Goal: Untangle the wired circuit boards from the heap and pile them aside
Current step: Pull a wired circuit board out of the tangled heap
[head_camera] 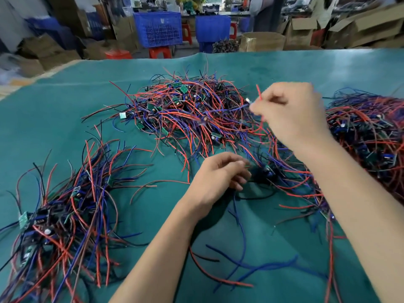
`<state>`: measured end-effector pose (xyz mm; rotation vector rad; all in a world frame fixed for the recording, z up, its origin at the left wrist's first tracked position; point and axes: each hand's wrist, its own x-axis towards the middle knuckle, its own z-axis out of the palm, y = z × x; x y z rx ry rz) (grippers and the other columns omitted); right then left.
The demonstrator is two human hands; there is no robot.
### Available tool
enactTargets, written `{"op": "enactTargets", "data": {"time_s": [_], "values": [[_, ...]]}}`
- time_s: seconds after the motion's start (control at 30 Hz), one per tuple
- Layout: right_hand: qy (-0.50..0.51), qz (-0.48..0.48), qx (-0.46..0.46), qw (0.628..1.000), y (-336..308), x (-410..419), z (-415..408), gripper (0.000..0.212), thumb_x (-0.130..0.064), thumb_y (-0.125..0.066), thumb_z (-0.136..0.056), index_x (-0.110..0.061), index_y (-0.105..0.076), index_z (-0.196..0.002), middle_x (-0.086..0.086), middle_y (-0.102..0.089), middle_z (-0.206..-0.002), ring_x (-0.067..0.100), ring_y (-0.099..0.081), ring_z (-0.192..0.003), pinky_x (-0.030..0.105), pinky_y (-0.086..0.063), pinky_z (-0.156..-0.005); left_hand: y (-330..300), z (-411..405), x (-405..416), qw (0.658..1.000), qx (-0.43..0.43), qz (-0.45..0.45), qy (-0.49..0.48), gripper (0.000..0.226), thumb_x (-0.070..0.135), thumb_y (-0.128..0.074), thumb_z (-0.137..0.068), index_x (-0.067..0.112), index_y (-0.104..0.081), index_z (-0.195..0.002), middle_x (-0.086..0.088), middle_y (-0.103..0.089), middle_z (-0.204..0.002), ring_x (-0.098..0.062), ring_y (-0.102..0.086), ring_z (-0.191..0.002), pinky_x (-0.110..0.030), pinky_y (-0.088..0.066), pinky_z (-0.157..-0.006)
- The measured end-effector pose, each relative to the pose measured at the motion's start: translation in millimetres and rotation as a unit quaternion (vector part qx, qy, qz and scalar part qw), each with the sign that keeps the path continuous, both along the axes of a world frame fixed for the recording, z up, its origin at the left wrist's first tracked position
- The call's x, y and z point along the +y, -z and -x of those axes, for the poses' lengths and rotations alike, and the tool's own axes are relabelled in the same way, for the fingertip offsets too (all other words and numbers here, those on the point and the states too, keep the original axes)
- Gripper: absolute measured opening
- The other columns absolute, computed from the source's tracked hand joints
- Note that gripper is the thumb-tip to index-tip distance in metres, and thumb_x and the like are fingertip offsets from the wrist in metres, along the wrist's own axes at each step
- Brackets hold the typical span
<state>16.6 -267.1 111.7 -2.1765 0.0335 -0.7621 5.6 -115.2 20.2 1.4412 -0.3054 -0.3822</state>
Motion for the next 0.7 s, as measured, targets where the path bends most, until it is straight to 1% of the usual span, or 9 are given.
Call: {"op": "enactTargets", "data": {"time_s": [0.07,0.1,0.2,0.27,0.33,0.43,0.53,0.57,0.7], "values": [[0.017,-0.101,-0.02,0.994,-4.4,-9.7,11.6,0.009,-0.036,-0.066,-0.068,-0.031,-0.07,-0.061,0.001,-0.072,-0.065,0.025,-0.069,-0.067,0.051,-0.058,-0.076,-0.9,-2.3,0.7,0.997,0.045,0.054,-0.018,0.019,0.012,-0.044,-0.103,0.004,-0.062,-0.101,-0.016,-0.066,-0.081,-0.014,-0.059,-0.057,-0.019,-0.049,-0.051],[0.028,-0.12,-0.036,0.992,-2.3,-14.6,17.5,0.008,-0.038,-0.065,-0.067,-0.034,-0.07,-0.061,0.0,-0.072,-0.065,0.024,-0.07,-0.066,0.054,-0.057,-0.076,-2.1,-3.6,0.9,0.995,0.066,0.072,-0.026,0.024,0.019,-0.042,-0.104,0.005,-0.061,-0.101,-0.016,-0.067,-0.081,-0.015,-0.06,-0.057,-0.02,-0.05,-0.051],[0.049,-0.042,-0.072,0.995,23.6,-14.3,42.0,0.013,-0.034,-0.067,-0.075,-0.022,-0.07,-0.074,-0.001,-0.07,-0.064,0.021,-0.067,-0.063,0.046,-0.054,-0.069,-5.4,-8.1,0.2,0.989,0.112,0.092,-0.024,0.047,0.045,-0.032,-0.105,0.008,-0.061,-0.105,-0.014,-0.07,-0.081,-0.018,-0.064,-0.057,-0.022,-0.051,-0.048],[0.019,0.056,-0.093,0.994,50.4,-2.7,59.1,0.012,-0.023,-0.069,-0.082,-0.015,-0.07,-0.073,-0.002,-0.067,-0.064,0.017,-0.062,-0.06,0.04,-0.05,-0.064,-5.9,-9.1,-0.6,0.988,0.118,0.091,-0.027,0.052,0.05,-0.028,-0.104,0.009,-0.061,-0.105,-0.011,-0.072,-0.079,-0.018,-0.066,-0.057,-0.022,-0.05,-0.047],[-0.023,0.137,-0.101,0.985,73.1,10.1,68.6,0.011,-0.017,-0.071,-0.082,-0.015,-0.073,-0.073,0.0,-0.069,-0.068,0.022,-0.064,-0.063,0.04,-0.052,-0.062,-3.9,-6.6,-2.1,0.99,0.097,0.09,-0.043,0.036,0.036,-0.035,-0.106,0.009,-0.059,-0.104,-0.004,-0.071,-0.072,-0.012,-0.065,-0.054,-0.02,-0.049,-0.047],[-0.093,0.17,-0.091,0.977,88.6,21.8,69.2,0.007,-0.012,-0.071,-0.075,-0.01,-0.073,-0.069,0.005,-0.068,-0.066,0.029,-0.063,-0.062,0.04,-0.053,-0.059,-0.6,-2.1,-1.9,0.993,0.059,0.086,-0.056,0.014,0.017,-0.048,-0.103,0.007,-0.057,-0.107,0.001,-0.072,-0.072,-0.008,-0.065,-0.058,-0.021,-0.052,-0.055],[-0.119,0.153,-0.069,0.979,87.5,27.0,66.8,0.011,-0.014,-0.07,-0.069,-0.01,-0.064,-0.061,0.0,-0.054,-0.056,0.023,-0.05,-0.055,0.038,-0.046,-0.053,-0.4,-2.3,0.5,0.994,0.046,0.071,-0.064,0.013,0.008,-0.055,-0.099,0.005,-0.053,-0.111,-0.012,-0.075,-0.093,-0.023,-0.068,-0.077,-0.038,-0.054,-0.075],[-0.13,0.138,-0.057,0.98,87.8,28.6,68.5,0.011,-0.014,-0.07,-0.067,-0.011,-0.062,-0.06,-0.005,-0.051,-0.055,0.018,-0.045,-0.053,0.037,-0.045,-0.053,-0.7,-2.1,1.6,0.994,0.052,0.074,-0.06,0.012,0.006,-0.055,-0.098,0.004,-0.053,-0.11,-0.017,-0.074,-0.097,-0.026,-0.067,-0.077,-0.039,-0.053,-0.076],[-0.185,0.133,-0.011,0.974,88.7,28.3,70.0,0.019,-0.023,-0.071,-0.07,-0.014,-0.059,-0.059,-0.011,-0.044,-0.056,0.013,-0.039,-0.055,0.035,-0.042,-0.054,0.5,-2.8,1.7,0.994,0.045,0.081,-0.056,0.013,-0.001,-0.054,-0.096,0.002,-0.06,-0.108,-0.011,-0.071,-0.082,-0.015,-0.063,-0.062,-0.026,-0.053,-0.063]]}}
